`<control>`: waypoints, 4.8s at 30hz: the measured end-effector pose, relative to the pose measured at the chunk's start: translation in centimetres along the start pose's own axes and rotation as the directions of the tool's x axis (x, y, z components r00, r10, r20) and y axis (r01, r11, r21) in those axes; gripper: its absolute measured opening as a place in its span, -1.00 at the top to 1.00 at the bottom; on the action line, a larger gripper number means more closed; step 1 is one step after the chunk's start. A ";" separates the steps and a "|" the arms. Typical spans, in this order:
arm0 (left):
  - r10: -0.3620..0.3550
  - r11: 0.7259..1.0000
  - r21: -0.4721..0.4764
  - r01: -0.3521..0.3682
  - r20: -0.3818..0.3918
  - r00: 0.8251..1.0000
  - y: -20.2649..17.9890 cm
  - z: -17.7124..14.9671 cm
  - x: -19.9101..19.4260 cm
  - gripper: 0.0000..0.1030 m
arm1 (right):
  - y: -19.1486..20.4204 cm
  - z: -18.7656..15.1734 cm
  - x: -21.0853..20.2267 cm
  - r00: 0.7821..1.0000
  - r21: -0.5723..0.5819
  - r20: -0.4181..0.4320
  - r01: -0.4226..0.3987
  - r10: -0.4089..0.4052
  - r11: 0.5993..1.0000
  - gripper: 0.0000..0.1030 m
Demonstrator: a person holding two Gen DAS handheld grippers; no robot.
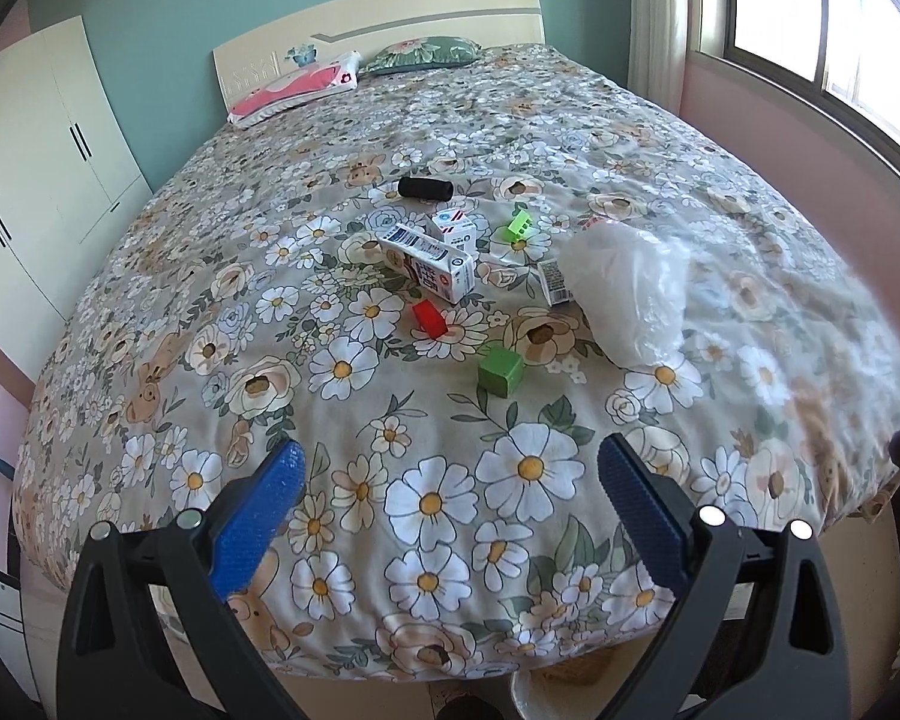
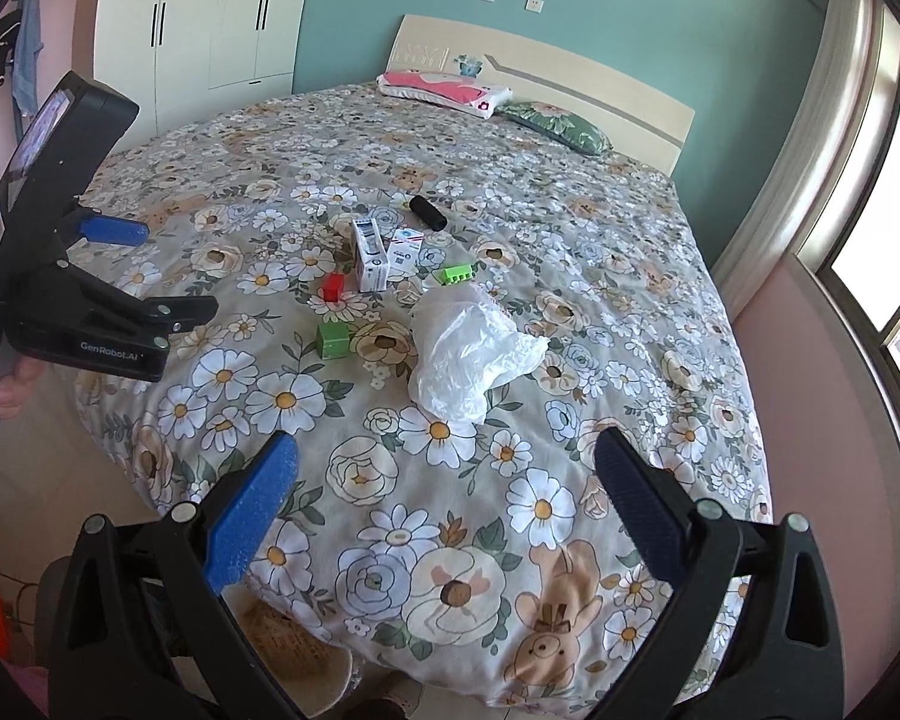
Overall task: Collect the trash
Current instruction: 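Move both tools toward the items on the bed, then grasp the white plastic bag with the right tool while the left tool grasps the red block, then carry the bag and red block with both tools over the white bin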
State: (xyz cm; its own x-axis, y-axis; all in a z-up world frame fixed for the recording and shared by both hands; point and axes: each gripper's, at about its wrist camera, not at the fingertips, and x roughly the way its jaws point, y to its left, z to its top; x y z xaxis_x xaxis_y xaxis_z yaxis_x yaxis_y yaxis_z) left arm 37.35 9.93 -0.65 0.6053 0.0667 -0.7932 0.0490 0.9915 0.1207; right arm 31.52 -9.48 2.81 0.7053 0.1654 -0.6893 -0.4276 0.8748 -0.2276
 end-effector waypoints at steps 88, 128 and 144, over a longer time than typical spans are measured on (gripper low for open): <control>-0.062 0.997 -0.057 0.057 -0.104 0.993 -0.3 8.1 4.8 0.57 | -10.0 4.9 9.1 0.984 0.139 -0.148 -0.076 0.097 0.987 0.31; 0.019 0.997 0.063 -0.036 0.255 0.967 -1.3 1.6 -31.1 0.57 | -1.5 5.8 -28.5 0.987 -0.118 0.139 -0.069 0.085 0.991 0.32; 0.063 0.991 0.091 -0.097 0.321 0.945 -0.9 -5.8 -35.5 0.57 | -0.9 -0.7 -33.2 0.979 -0.134 0.152 -0.120 0.140 0.984 0.32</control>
State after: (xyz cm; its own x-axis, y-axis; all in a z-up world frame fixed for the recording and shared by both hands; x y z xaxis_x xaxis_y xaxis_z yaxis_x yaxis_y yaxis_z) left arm 11.25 7.36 23.97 0.8300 0.0899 -0.5505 0.0618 0.9660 0.2510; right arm 8.11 -16.07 25.47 0.7161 0.3532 -0.6020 -0.5811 0.7795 -0.2338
